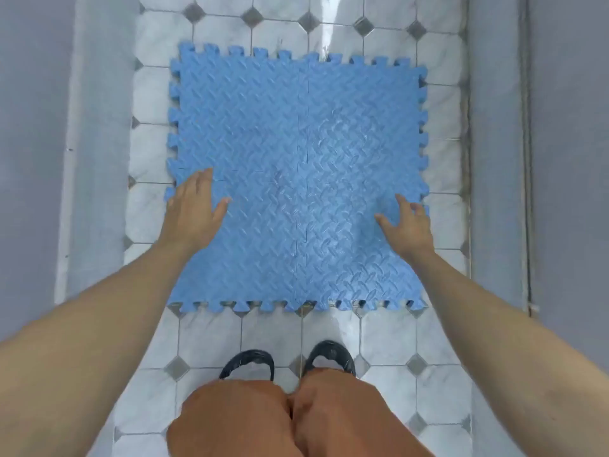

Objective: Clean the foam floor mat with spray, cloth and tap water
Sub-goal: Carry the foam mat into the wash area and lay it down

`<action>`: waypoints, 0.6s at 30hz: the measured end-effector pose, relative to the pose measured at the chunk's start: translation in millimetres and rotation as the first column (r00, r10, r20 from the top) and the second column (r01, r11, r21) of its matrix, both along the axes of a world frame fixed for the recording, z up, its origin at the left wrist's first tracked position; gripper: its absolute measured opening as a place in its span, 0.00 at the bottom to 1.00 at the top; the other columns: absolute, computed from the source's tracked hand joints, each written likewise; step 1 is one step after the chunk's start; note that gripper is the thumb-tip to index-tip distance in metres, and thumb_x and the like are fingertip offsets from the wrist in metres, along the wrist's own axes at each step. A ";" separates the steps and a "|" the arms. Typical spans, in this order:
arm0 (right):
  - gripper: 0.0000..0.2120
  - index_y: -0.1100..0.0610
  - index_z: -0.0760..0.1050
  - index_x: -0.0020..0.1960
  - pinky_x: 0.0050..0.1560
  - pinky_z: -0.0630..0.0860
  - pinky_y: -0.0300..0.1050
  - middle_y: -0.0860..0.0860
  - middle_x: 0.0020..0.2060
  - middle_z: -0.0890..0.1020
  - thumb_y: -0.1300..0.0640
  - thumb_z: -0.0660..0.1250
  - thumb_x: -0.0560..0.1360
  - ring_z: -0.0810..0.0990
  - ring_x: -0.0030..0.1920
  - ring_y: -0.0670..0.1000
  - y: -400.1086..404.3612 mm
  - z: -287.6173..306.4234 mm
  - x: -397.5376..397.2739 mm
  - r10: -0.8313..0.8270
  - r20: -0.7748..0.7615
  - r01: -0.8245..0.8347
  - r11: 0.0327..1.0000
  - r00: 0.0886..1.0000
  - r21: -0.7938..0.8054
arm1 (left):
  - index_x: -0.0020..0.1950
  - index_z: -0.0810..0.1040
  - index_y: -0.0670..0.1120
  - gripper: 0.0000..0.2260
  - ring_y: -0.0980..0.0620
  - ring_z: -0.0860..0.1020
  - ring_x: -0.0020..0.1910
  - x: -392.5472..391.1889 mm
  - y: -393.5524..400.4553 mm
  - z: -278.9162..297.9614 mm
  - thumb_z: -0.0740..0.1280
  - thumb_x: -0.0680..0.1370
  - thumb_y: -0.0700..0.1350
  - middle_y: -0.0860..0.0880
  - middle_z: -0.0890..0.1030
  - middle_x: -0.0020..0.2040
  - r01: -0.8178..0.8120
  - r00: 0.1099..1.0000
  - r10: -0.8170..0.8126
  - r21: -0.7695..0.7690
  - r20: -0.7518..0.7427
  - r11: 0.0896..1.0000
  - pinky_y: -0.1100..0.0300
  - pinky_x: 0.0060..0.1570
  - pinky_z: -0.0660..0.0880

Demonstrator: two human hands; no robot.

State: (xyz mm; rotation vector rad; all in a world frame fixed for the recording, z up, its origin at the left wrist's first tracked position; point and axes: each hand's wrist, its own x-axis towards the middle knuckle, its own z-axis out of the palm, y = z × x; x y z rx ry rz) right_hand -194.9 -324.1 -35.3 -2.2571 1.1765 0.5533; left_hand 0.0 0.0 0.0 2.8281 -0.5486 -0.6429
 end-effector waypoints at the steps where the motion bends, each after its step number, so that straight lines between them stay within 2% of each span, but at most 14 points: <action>1: 0.34 0.48 0.55 0.78 0.71 0.62 0.59 0.57 0.77 0.57 0.39 0.62 0.77 0.59 0.75 0.61 -3.6 -12.0 -0.9 -0.031 0.010 0.032 0.999 0.999 -0.038 | 0.77 0.59 0.40 0.27 0.37 0.63 0.73 5.0 4.7 -15.9 0.61 0.82 0.50 0.37 0.64 0.75 -0.028 0.999 0.029 -0.011 0.027 1.000 0.41 0.69 0.62; 3: 0.34 0.47 0.54 0.78 0.71 0.60 0.61 0.56 0.78 0.52 0.38 0.61 0.77 0.56 0.76 0.60 -11.8 -34.3 -2.2 -0.093 -0.007 0.092 0.990 0.996 -0.110 | 0.77 0.60 0.40 0.27 0.35 0.64 0.72 17.9 18.2 -43.5 0.61 0.81 0.50 0.36 0.65 0.74 -0.096 0.993 0.095 0.008 0.069 0.995 0.40 0.69 0.62; 5: 0.35 0.46 0.52 0.79 0.71 0.60 0.65 0.56 0.78 0.51 0.38 0.61 0.77 0.55 0.77 0.59 -15.1 -51.9 -6.8 -0.204 -0.007 0.202 0.973 0.979 -0.111 | 0.77 0.58 0.40 0.28 0.33 0.63 0.72 23.7 37.8 -65.2 0.61 0.81 0.52 0.35 0.63 0.74 -0.215 0.976 0.213 0.050 0.037 0.975 0.39 0.69 0.62; 7: 0.35 0.47 0.50 0.79 0.69 0.63 0.67 0.58 0.77 0.55 0.39 0.59 0.78 0.58 0.75 0.61 -14.7 -64.6 -11.9 -0.336 0.003 0.334 0.936 0.942 -0.112 | 0.77 0.57 0.40 0.30 0.31 0.63 0.71 20.4 53.7 -79.2 0.61 0.81 0.54 0.34 0.64 0.73 -0.407 0.912 0.410 0.098 -0.014 0.908 0.37 0.67 0.63; 10: 0.34 0.47 0.48 0.79 0.65 0.66 0.65 0.60 0.73 0.62 0.38 0.57 0.79 0.64 0.71 0.63 -8.1 -69.5 -16.3 -0.411 -0.015 0.404 0.902 0.912 -0.151 | 0.77 0.55 0.38 0.34 0.32 0.62 0.72 6.4 58.9 -88.0 0.60 0.80 0.58 0.33 0.62 0.74 -0.582 0.796 0.596 0.135 -0.111 0.802 0.40 0.69 0.61; 13: 0.35 0.48 0.51 0.78 0.63 0.66 0.64 0.60 0.70 0.65 0.38 0.60 0.77 0.65 0.68 0.63 -8.0 -64.6 -18.9 -0.417 0.004 0.411 0.894 0.909 -0.180 | 0.76 0.57 0.37 0.34 0.33 0.62 0.72 2.2 53.4 -88.5 0.62 0.80 0.58 0.34 0.60 0.74 -0.658 0.733 0.666 0.106 -0.139 0.746 0.42 0.70 0.60; 16: 0.36 0.47 0.52 0.78 0.63 0.67 0.63 0.61 0.69 0.65 0.40 0.63 0.76 0.64 0.68 0.64 -17.8 -51.9 -18.2 -0.420 0.019 0.417 0.896 0.908 -0.154 | 0.75 0.60 0.41 0.34 0.35 0.66 0.70 15.2 51.9 -74.2 0.63 0.78 0.61 0.37 0.60 0.73 -0.727 0.654 0.730 0.103 -0.198 0.679 0.44 0.68 0.64; 18: 0.38 0.46 0.53 0.78 0.63 0.69 0.60 0.61 0.68 0.66 0.39 0.65 0.74 0.65 0.68 0.64 -21.6 -35.8 -20.7 -0.451 -0.001 0.449 0.889 0.893 -0.090 | 0.73 0.62 0.42 0.33 0.37 0.70 0.67 24.2 56.6 -52.5 0.64 0.77 0.61 0.38 0.59 0.73 -0.723 0.660 0.718 0.071 -0.221 0.687 0.48 0.66 0.67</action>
